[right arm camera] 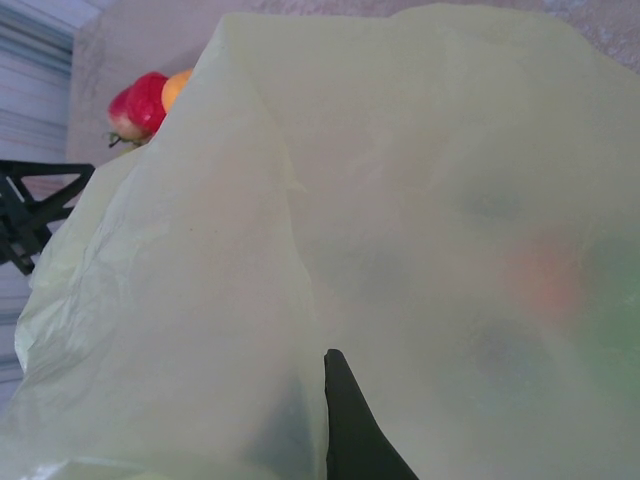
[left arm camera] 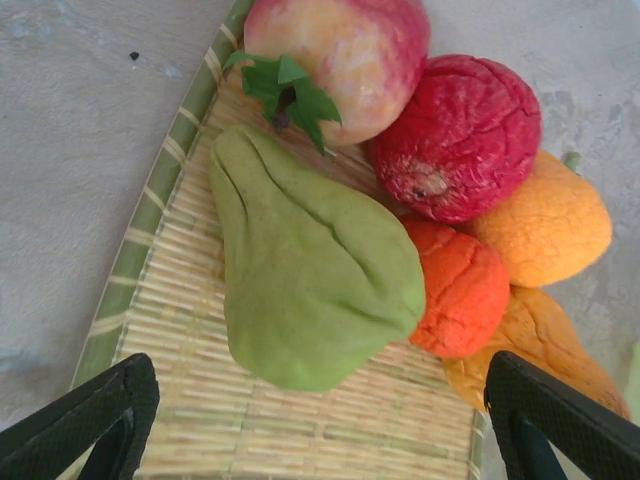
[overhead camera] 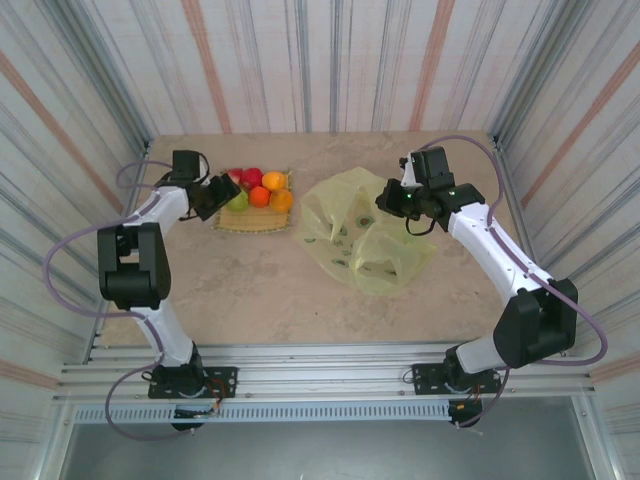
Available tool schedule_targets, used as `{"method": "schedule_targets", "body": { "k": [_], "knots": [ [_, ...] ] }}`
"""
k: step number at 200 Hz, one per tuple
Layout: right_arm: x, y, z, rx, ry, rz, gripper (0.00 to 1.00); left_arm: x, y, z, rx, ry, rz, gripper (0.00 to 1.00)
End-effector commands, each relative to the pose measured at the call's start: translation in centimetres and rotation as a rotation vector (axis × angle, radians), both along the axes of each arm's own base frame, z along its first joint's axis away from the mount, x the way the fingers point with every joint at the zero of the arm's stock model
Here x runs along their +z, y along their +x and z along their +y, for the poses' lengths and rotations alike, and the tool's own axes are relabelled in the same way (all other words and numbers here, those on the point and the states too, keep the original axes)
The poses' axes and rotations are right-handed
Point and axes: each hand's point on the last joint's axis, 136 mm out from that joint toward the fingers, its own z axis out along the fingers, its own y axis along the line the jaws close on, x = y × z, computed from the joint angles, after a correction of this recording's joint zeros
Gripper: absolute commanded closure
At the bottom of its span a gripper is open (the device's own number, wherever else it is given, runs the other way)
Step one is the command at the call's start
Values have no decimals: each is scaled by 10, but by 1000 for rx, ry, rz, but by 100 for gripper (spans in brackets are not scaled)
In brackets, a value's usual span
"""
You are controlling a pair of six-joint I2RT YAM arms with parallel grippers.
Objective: Place the fruits into the plastic bag
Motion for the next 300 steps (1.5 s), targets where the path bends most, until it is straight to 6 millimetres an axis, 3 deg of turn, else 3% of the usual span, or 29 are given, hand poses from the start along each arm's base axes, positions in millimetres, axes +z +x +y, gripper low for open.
{"method": "schedule_targets", "body": {
  "k": [1,153,257,300],
  "knots": [
    [-3,2,3,-6,7,11,100,-1,10,0,14,0,6,11],
    [-13,-4,-2,-13,-2,32,100,-27,24,-23,-6,-12,36,13],
    [-17,-7,-1,-14,7,42,100,-43,22,-18,14,8,60,23],
    [-17,-7,-2,-14,7,45,100,-39,18,-14,24,15,46,32]
  ]
}}
